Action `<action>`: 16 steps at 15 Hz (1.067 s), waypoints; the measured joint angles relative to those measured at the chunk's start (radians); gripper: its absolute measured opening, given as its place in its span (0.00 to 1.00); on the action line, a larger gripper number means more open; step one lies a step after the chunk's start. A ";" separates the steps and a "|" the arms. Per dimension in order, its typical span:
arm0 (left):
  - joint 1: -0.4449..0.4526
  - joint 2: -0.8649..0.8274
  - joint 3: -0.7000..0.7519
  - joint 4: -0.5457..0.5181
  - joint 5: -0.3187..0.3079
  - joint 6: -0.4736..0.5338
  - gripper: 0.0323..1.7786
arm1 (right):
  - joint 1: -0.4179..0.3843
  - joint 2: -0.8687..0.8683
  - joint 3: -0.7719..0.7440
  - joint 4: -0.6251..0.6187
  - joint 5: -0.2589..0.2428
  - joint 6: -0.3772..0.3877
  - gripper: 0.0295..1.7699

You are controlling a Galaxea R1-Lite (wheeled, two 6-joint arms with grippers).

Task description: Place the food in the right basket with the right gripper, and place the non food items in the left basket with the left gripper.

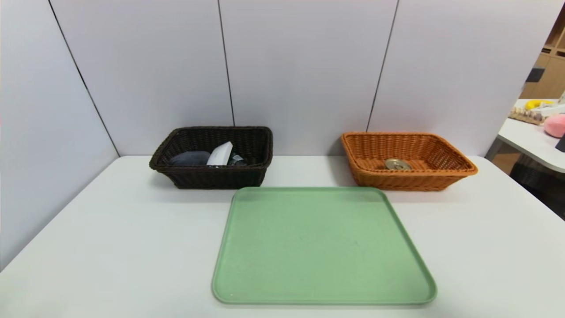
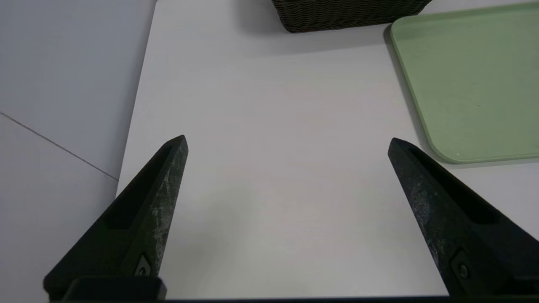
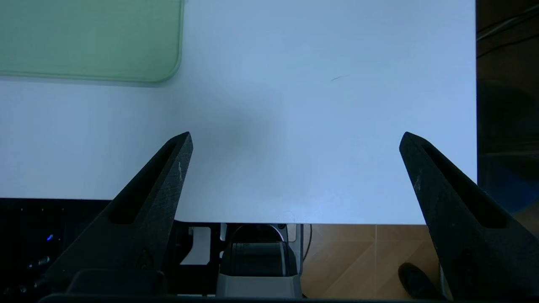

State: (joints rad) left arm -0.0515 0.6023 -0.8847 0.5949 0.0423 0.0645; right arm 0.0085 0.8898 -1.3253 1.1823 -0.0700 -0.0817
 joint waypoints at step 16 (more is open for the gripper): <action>0.061 -0.520 0.204 0.116 -0.148 0.015 0.95 | -0.017 -0.793 0.533 -0.463 0.006 -0.055 0.96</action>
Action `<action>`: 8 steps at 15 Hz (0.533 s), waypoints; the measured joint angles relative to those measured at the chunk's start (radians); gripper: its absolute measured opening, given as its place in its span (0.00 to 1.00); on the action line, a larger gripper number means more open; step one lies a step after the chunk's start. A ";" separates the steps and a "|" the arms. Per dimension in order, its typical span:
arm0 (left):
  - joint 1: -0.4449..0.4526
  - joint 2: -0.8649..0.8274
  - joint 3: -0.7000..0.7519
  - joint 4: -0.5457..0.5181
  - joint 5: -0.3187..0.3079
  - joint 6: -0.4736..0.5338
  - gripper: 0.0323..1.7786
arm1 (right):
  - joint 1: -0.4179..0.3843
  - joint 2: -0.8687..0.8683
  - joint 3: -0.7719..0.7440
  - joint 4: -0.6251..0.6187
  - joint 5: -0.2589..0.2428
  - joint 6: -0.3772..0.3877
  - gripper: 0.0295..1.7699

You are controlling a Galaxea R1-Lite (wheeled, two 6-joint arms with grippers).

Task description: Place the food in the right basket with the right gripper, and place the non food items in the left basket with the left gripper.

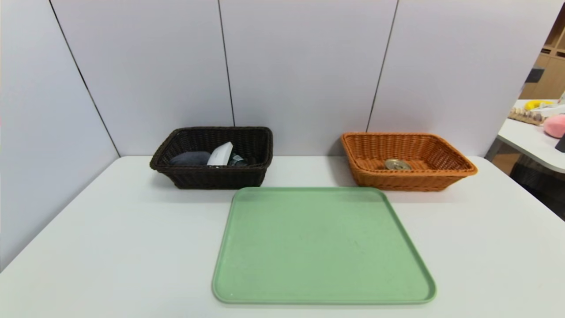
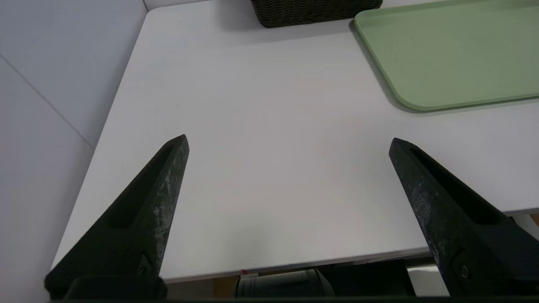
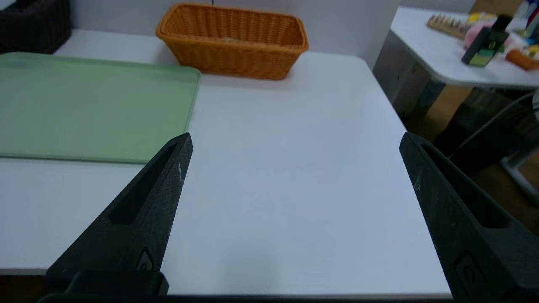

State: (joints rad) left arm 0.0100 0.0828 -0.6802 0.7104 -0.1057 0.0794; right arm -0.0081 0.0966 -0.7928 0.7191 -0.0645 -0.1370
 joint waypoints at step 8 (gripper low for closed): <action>-0.008 -0.080 0.471 -0.659 0.052 0.059 0.95 | 0.000 -0.098 0.427 -0.632 0.032 -0.067 0.96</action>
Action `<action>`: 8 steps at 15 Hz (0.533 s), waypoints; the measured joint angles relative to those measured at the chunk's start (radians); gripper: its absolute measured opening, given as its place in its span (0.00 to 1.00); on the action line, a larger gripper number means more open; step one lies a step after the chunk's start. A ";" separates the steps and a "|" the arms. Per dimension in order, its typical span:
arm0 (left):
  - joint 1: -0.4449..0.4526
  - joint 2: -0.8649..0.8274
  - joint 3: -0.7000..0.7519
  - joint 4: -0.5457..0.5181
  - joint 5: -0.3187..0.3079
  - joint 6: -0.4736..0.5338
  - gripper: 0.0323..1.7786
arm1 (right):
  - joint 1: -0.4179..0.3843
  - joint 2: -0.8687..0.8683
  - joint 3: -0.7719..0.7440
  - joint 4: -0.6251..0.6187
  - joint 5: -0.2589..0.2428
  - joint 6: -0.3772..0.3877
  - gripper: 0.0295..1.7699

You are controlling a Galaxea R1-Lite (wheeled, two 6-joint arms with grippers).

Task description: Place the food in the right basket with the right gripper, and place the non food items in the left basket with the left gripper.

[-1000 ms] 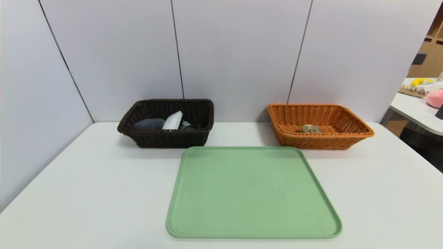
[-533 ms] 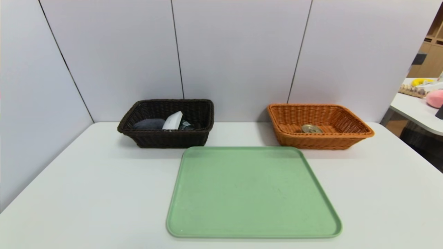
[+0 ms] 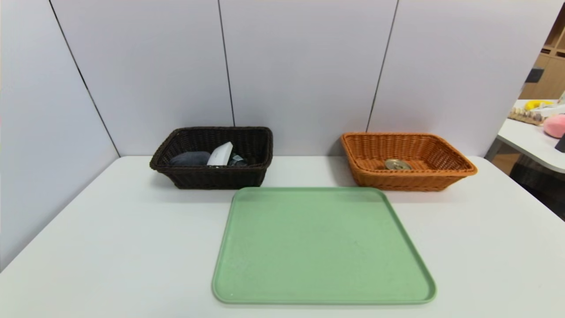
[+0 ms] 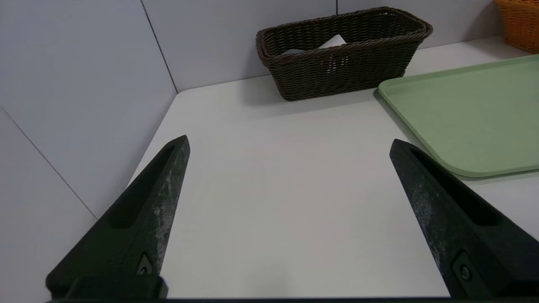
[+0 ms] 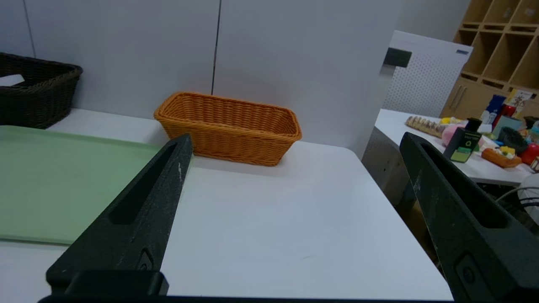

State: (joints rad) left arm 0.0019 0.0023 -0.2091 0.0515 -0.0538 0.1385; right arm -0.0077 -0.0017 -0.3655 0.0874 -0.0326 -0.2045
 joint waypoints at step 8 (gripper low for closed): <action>-0.001 -0.001 0.208 -0.137 -0.030 -0.057 0.95 | 0.000 0.000 0.363 -0.283 0.042 -0.027 0.96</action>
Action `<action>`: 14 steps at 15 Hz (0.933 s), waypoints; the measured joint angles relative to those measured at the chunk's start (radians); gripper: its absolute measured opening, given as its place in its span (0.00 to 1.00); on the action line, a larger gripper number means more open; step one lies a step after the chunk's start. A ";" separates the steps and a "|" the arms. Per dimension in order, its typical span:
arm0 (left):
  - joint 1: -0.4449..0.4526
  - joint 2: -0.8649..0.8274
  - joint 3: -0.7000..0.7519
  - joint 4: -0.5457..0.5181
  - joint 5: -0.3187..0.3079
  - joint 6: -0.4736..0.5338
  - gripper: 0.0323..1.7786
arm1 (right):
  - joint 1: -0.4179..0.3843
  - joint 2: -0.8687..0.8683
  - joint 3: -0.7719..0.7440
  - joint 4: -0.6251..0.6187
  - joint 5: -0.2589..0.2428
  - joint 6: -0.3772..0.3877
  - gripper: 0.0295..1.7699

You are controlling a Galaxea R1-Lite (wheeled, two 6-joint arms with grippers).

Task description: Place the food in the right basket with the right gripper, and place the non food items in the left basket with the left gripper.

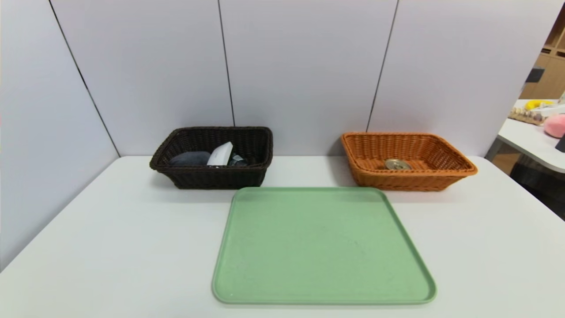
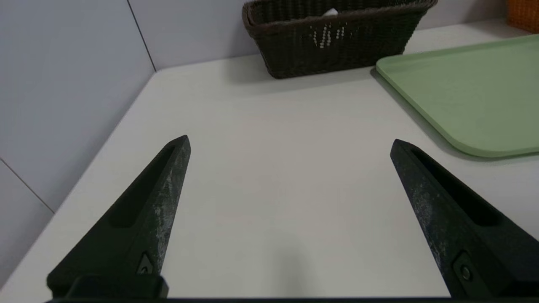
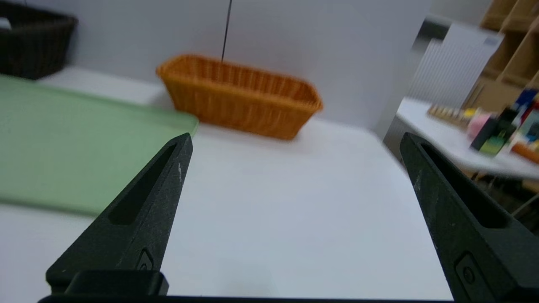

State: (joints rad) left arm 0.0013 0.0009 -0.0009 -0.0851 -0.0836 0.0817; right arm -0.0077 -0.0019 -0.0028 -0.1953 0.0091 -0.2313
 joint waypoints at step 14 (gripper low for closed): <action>0.000 0.000 0.001 0.086 0.064 0.038 0.95 | 0.001 0.000 0.003 0.202 0.031 0.128 0.96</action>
State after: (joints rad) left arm 0.0013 0.0004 0.0000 0.0004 -0.0191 0.1196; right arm -0.0066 -0.0017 0.0000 0.0066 0.0404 -0.1034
